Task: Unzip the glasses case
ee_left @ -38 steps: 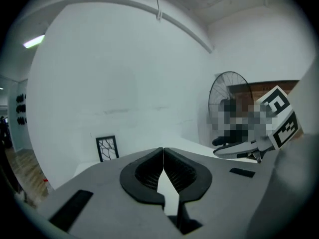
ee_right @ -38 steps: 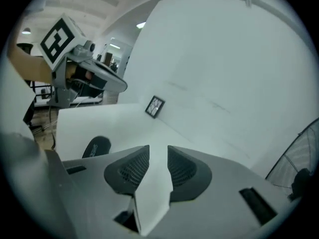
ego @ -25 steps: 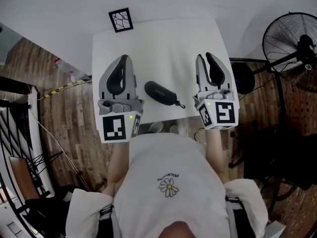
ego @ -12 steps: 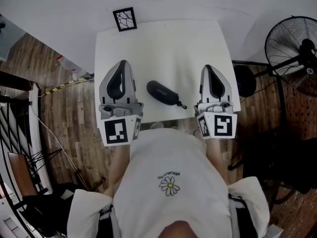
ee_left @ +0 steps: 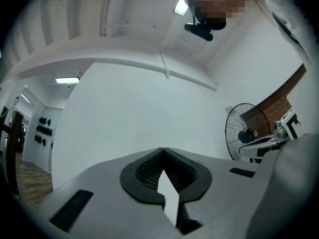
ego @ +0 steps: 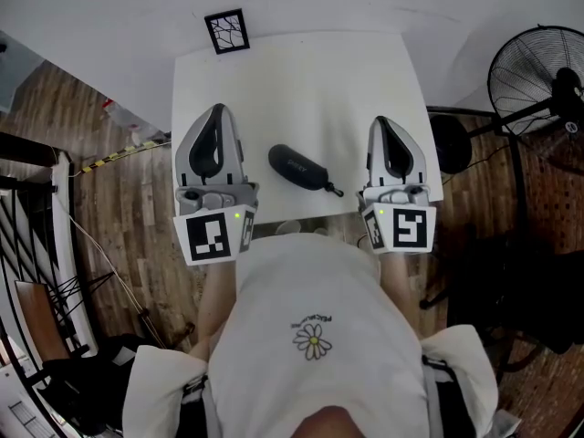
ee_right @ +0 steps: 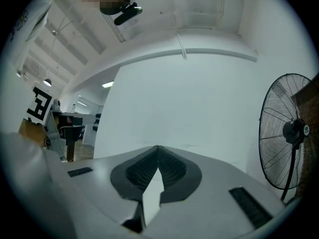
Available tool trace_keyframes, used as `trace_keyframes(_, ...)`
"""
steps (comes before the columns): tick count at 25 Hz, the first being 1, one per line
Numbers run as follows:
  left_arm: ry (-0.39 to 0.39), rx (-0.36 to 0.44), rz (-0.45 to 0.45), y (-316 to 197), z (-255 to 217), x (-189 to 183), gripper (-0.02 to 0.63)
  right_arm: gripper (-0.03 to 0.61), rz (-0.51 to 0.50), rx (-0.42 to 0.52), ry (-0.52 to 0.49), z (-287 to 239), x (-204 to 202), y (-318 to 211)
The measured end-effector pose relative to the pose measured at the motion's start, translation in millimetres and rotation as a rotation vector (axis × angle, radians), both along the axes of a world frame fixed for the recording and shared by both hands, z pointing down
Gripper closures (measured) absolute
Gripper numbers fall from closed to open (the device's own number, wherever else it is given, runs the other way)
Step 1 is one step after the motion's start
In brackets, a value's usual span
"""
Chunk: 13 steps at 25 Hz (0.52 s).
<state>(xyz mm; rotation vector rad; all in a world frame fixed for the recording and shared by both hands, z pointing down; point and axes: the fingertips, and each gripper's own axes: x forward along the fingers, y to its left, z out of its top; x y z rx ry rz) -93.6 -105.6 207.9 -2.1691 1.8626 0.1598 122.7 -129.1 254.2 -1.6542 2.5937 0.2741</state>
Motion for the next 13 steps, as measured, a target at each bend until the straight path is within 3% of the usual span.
trace_keyframes(13,-0.004,-0.014,0.003,-6.3,2.6,-3.1,0.600,0.571,0.010,-0.015,0.030,4.3,-0.4,-3.2)
